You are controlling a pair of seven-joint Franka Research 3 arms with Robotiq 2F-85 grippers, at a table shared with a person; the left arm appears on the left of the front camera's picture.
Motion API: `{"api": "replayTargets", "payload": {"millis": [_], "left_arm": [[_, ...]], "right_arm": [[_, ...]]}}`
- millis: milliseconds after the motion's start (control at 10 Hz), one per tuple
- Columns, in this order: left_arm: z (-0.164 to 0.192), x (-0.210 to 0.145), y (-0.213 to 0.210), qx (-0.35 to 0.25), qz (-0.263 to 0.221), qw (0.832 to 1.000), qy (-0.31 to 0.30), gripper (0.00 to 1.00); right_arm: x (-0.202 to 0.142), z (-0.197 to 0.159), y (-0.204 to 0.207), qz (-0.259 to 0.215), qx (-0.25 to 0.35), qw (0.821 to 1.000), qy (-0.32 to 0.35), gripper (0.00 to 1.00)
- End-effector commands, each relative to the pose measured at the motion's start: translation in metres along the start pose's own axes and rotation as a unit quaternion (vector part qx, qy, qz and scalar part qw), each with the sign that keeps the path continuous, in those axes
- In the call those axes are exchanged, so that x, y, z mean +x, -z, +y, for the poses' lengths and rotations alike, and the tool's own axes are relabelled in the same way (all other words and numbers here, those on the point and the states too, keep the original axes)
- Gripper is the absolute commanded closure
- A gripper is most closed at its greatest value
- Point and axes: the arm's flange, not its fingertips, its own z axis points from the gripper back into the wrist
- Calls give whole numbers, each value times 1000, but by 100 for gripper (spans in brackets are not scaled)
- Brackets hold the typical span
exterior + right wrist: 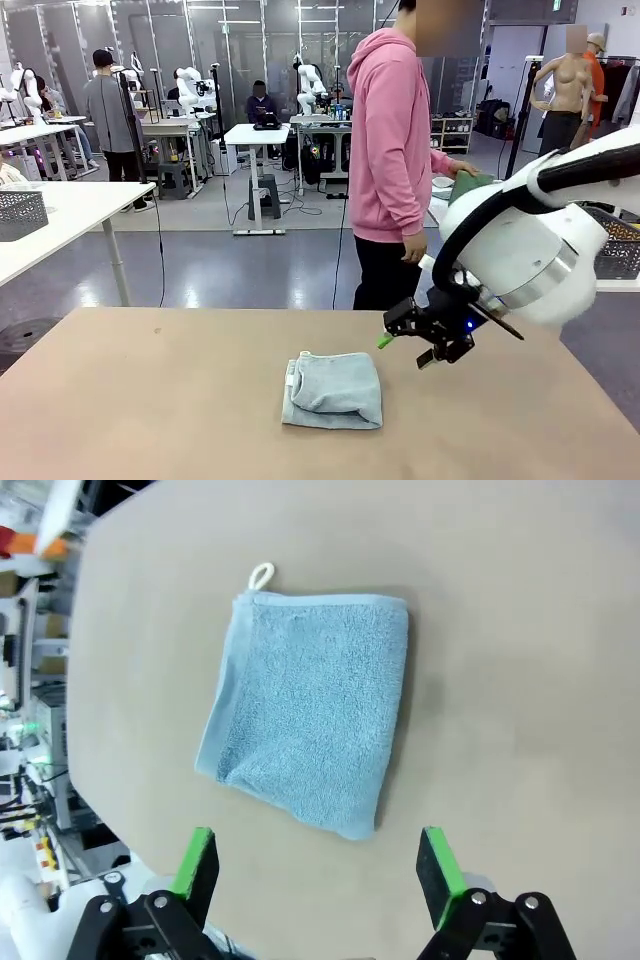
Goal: Fold the towels and place them in the basket.
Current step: Place the folded Towel with hook on the right side of the table.
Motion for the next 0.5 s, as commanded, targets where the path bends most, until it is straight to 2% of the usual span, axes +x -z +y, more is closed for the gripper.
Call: {"api": "replayTargets", "payload": {"millis": [0,400], "left_arm": [[1,-1,0,5,4,1000,4,0],[1,-1,0,5,4,1000,4,0]], "right_arm": [[4,-26,36,7,54,998,-8,0],[14,-45,66,-16,75,997,7,0]]}}
